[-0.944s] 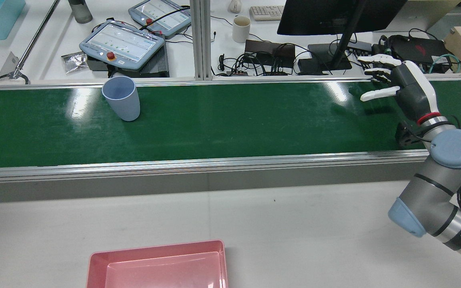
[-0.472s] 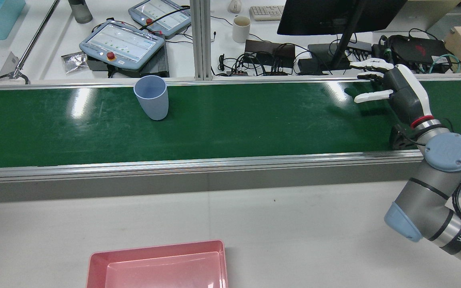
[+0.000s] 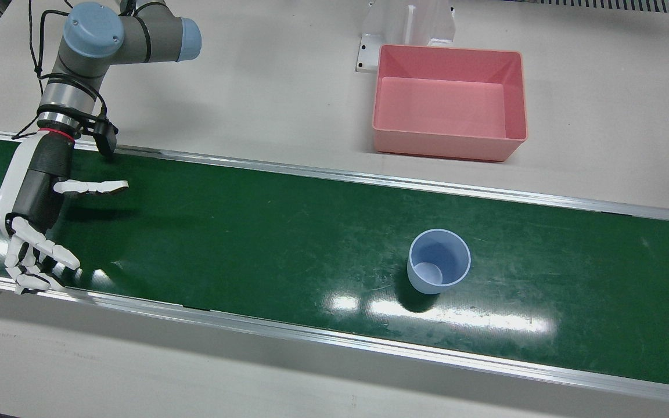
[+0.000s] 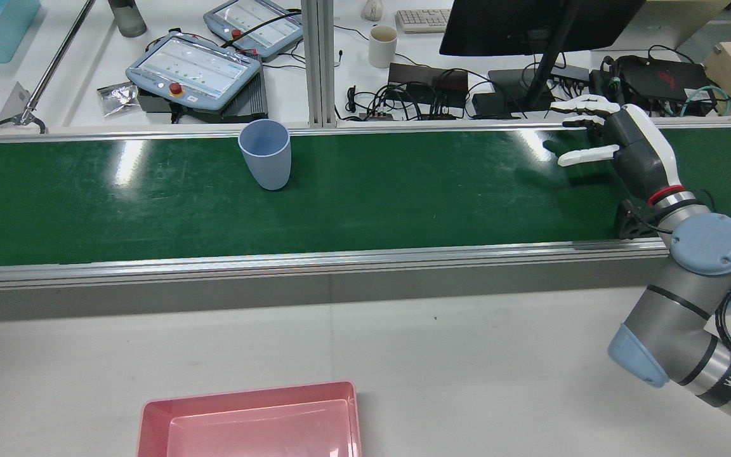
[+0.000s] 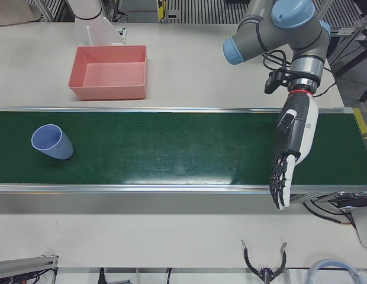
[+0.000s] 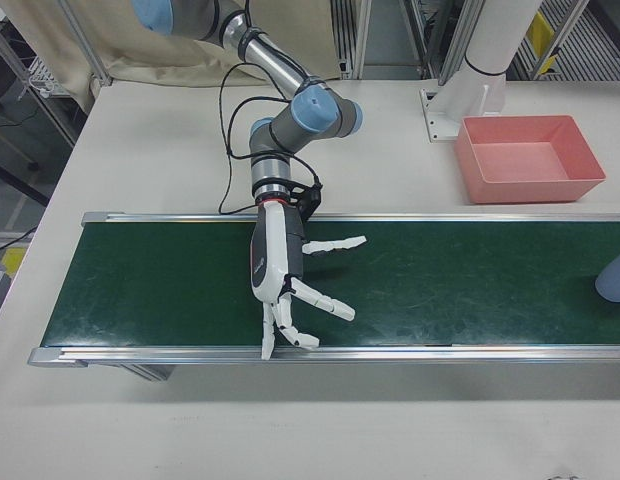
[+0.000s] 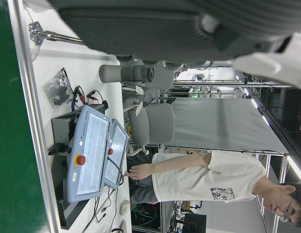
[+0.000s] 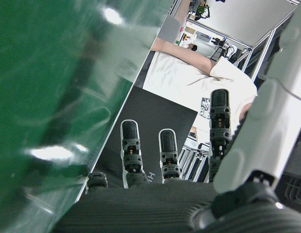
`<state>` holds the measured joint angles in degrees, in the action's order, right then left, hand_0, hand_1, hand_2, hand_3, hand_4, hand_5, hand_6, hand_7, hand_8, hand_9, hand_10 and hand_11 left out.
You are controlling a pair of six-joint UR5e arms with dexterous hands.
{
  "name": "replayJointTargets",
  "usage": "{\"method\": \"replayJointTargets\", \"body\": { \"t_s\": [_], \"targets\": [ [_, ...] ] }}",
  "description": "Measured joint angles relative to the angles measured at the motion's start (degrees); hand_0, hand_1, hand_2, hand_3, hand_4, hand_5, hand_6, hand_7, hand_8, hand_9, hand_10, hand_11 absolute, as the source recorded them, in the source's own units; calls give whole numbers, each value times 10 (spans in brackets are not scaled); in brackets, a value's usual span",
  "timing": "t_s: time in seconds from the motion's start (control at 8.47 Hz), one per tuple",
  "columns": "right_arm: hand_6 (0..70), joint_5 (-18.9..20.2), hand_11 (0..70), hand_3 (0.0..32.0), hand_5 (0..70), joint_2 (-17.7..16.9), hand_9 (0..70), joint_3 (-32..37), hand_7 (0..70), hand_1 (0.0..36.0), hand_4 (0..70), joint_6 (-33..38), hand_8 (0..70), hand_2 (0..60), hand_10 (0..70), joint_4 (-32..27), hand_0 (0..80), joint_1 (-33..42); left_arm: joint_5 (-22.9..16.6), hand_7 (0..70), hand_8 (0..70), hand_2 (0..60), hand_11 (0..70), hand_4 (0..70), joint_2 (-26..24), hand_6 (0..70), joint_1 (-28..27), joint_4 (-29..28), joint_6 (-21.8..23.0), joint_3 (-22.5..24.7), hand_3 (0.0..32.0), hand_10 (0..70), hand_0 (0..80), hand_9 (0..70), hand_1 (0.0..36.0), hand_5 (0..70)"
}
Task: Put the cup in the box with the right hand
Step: 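Wait with the open right hand as the blue cup approaches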
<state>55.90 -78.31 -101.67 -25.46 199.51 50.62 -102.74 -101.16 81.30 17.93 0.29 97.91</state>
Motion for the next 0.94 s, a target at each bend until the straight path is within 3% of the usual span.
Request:
{"method": "replayJointTargets", "body": {
  "t_s": [0.94],
  "targets": [
    [52,0,141,320,69,3,269,-1,430,59,322,-8,217,0,94,0,520,-7,0,0,0,0,0,0,0,0,0,0,0,0,0,0,0,0,0,0]
  ]
}}
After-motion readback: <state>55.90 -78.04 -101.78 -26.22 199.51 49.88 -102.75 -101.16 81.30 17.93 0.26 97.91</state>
